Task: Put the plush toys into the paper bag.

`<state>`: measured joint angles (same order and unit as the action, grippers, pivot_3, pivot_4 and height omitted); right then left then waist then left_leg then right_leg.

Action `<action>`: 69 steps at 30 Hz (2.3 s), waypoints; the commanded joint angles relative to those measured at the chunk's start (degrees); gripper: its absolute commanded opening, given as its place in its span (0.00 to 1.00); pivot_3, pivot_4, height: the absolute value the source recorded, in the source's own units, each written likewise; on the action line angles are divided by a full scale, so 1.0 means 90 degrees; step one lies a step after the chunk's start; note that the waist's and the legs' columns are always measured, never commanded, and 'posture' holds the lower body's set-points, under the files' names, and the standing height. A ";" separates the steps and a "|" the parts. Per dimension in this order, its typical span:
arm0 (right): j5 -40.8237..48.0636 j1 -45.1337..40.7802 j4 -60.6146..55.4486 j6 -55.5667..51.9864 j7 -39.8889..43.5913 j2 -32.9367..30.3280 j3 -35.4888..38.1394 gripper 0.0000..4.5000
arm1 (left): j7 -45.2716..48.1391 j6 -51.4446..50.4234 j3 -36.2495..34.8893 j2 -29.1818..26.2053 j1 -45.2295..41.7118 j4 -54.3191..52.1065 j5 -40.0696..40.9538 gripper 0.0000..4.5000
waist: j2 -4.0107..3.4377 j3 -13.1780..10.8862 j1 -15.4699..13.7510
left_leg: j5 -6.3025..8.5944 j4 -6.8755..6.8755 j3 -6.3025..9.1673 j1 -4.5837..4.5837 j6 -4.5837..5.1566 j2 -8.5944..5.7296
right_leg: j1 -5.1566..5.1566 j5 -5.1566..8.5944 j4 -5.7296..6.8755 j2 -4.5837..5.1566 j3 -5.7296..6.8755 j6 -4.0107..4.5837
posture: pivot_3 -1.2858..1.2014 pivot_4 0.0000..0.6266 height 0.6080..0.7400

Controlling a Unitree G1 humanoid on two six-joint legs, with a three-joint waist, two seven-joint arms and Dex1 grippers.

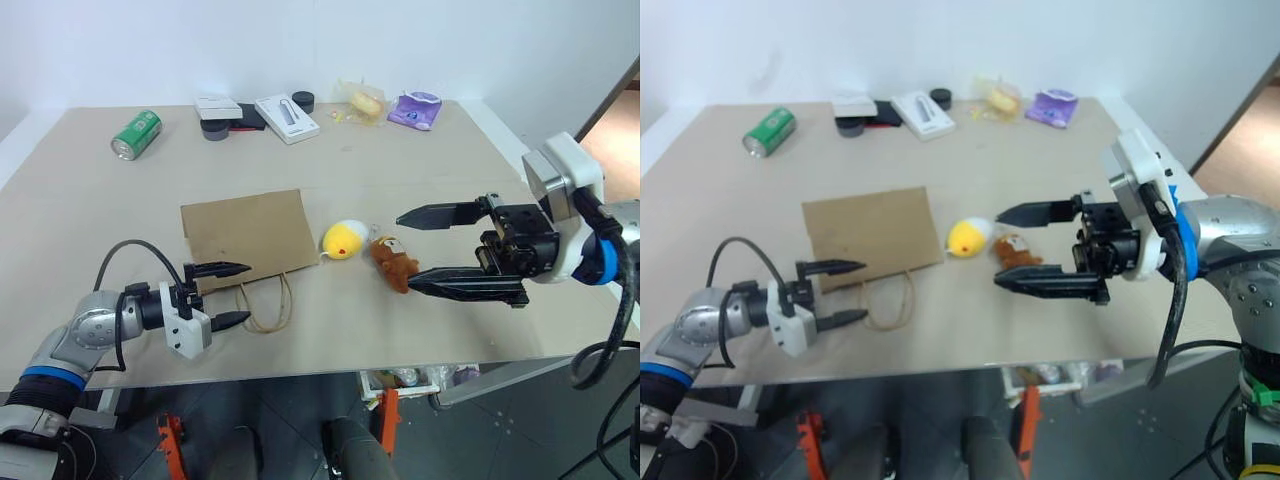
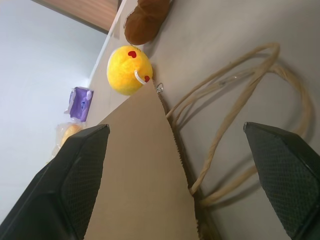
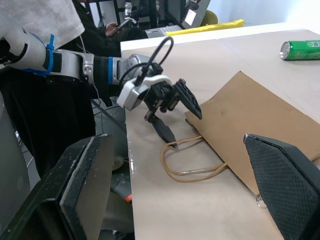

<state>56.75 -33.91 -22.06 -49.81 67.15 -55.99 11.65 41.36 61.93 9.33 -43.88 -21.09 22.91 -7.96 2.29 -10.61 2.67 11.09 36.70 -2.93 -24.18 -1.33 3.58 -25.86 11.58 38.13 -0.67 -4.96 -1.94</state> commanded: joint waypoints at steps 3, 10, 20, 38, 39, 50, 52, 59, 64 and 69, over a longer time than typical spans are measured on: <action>0.0127 -0.0135 -0.0123 0.0007 -0.0062 -0.0069 0.0109 1.00 | -0.0123 -0.0158 0.0192 0.0252 -0.0310 -0.0265 -0.0080 0.99 | 0.0000 0.0000 -0.0003 | 0.0000 0.0001 0.0000 -0.0001 0.0000 -0.0002 | 0.0000 -0.0001 0.0000 0.0000 -0.0001 -0.0001 | 0.52 0.24 1.00; 0.0196 -0.0129 -0.0155 -0.0043 -0.0124 -0.0109 0.0162 1.00 | -0.0076 -0.0355 0.0375 0.0305 -0.0241 -0.0397 -0.0079 0.55 | -0.0001 0.0001 0.0005 | 0.0000 -0.0001 0.0005 0.0001 0.0000 0.0001 | 0.0000 -0.0003 0.0001 -0.0005 0.0000 -0.0004 | 0.52 0.24 1.00; 0.0062 0.0095 -0.0159 0.0071 -0.0467 0.0200 0.0029 1.00 | 0.0043 -0.1870 0.0113 0.0235 0.0019 -0.1338 0.0975 0.01 | 0.0000 0.0001 0.0009 | -0.0001 0.0002 0.0002 0.0001 0.0001 0.0000 | 0.0001 -0.0003 0.0001 -0.0004 -0.0005 -0.0005 | 0.52 0.24 1.00; -0.2619 0.0566 0.1077 0.1349 -0.3306 0.3905 -0.2116 0.01 | -0.0560 -0.7118 -0.1256 0.0531 0.0567 -0.5104 0.3560 0.00 | 0.0004 0.0003 0.0026 | -0.0020 0.0004 0.0019 0.0000 0.0008 -0.0002 | 0.0003 -0.0011 0.0004 -0.0020 -0.0010 0.0000 | 0.52 0.24 1.00; -0.2705 0.0567 0.1211 0.1427 -0.3355 0.4093 -0.2180 0.01 | -0.0569 -0.7198 -0.1286 0.0578 0.0544 -0.5129 0.3562 0.00 | 0.0005 0.0004 0.0024 | -0.0021 0.0004 0.0019 -0.0002 0.0009 -0.0002 | 0.0003 -0.0012 0.0004 -0.0020 -0.0009 0.0001 | 0.52 0.24 1.00; -0.4355 -0.0047 0.3492 0.2639 -0.4797 0.5979 -0.2613 0.01 | -0.0943 -0.7899 -0.1341 0.1126 0.0499 -0.5615 0.3570 0.00 | 0.0015 0.0010 0.0019 | -0.0022 0.0003 0.0027 -0.0006 0.0010 -0.0002 | 0.0002 -0.0017 0.0002 -0.0023 -0.0005 0.0004 | 0.52 0.24 1.00; -0.4681 -0.0156 0.3861 0.2629 -0.5164 0.6063 -0.2607 0.01 | -0.1058 -0.7971 -0.1344 0.1235 0.0426 -0.5688 0.3529 0.00 | 0.0015 0.0010 0.0020 | -0.0022 0.0003 0.0031 -0.0006 0.0010 -0.0002 | 0.0003 -0.0018 0.0003 -0.0024 -0.0001 0.0006 | 0.52 0.24 1.00; -0.5141 -0.0129 0.4280 0.2180 -0.5468 0.6063 -0.2617 0.01 | -0.1769 -0.7883 -0.1566 0.1625 -0.0264 -0.5963 0.3122 0.00 | 0.0031 0.0022 0.0009 | -0.0024 0.0005 0.0048 -0.0012 0.0008 -0.0007 | 0.0010 -0.0018 0.0001 -0.0023 0.0004 0.0002 | 0.52 0.24 1.00; -0.5190 -0.0178 0.4300 0.1995 -0.5535 0.6075 -0.2560 0.01 | -0.1977 -0.7500 -0.1744 0.1693 -0.0486 -0.5979 0.2754 0.00 | 0.0029 0.0024 0.0011 | -0.0024 0.0002 0.0063 0.0035 0.0008 -0.0007 | 0.0058 -0.0010 -0.0001 -0.0024 0.0016 0.0012 | 0.52 0.24 1.00; -0.5203 -0.0188 0.4187 0.1854 -0.5498 0.6109 -0.2561 0.01 | -0.2036 -0.7282 -0.1853 0.1754 -0.0516 -0.5929 0.2587 0.00 | 0.0030 0.0024 0.0011 | -0.0030 0.0003 0.0069 0.0039 0.0013 -0.0012 | 0.0065 -0.0005 -0.0001 -0.0022 0.0018 0.0031 | 0.52 0.24 1.00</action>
<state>10.81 -36.03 15.15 -31.58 18.26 -0.85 -12.32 23.88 -5.73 -5.38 -28.11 -24.59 -28.51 15.98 2.56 -10.39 2.77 10.81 36.73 -2.31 -23.81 -1.22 3.46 -25.26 11.53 38.12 -0.87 -4.81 -1.66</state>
